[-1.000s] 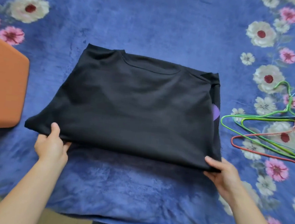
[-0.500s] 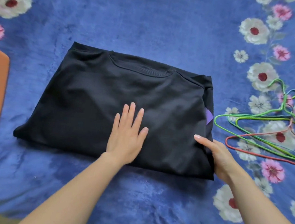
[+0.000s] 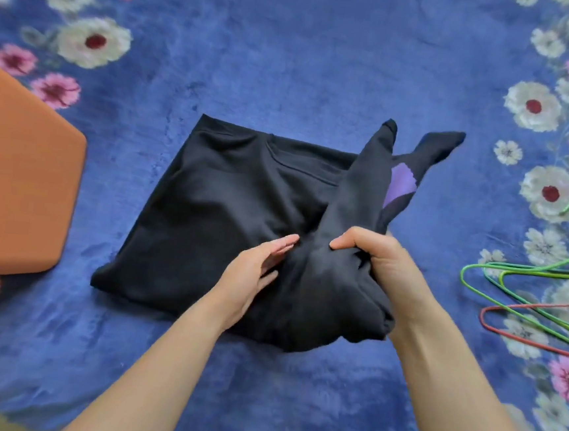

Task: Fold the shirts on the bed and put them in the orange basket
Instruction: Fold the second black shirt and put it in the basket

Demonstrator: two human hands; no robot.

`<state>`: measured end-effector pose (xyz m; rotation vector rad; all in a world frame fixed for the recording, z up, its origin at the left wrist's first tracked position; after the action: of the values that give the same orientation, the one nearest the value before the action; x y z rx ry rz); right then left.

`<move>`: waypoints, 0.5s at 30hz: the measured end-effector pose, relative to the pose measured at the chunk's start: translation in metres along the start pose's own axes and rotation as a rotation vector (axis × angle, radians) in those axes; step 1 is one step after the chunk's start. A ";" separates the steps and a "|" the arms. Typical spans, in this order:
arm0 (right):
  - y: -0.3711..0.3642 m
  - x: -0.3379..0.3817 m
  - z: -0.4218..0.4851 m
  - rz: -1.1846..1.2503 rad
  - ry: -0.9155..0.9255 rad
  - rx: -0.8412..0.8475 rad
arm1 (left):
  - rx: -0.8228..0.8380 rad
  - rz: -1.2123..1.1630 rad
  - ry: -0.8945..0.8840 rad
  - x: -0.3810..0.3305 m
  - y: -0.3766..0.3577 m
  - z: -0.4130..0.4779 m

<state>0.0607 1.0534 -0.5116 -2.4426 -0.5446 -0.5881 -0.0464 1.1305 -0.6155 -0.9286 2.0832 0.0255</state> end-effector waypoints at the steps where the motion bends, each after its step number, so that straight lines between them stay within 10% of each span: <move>1: -0.021 0.000 0.009 -0.060 0.047 0.013 | -0.027 -0.151 0.036 -0.003 0.021 -0.003; 9: -0.152 -0.067 0.059 -0.805 0.044 0.116 | -0.331 -0.603 0.087 -0.022 0.172 -0.036; 15: -0.086 -0.074 0.066 -0.944 0.223 -0.349 | -0.217 -0.085 0.034 -0.052 0.185 -0.040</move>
<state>-0.0237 1.1402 -0.5627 -2.2557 -1.6232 -1.3975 -0.1697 1.2836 -0.6069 -1.1541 2.0996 0.1961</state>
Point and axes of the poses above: each hand's wrist, its own z-axis towards the middle knuckle, its own y-axis out of the back of the hand, x = y × z, the point moved 6 cm from there along z, towards the middle knuckle, and after that the axes turned 6 degrees about -y, right-handed, at the moved point
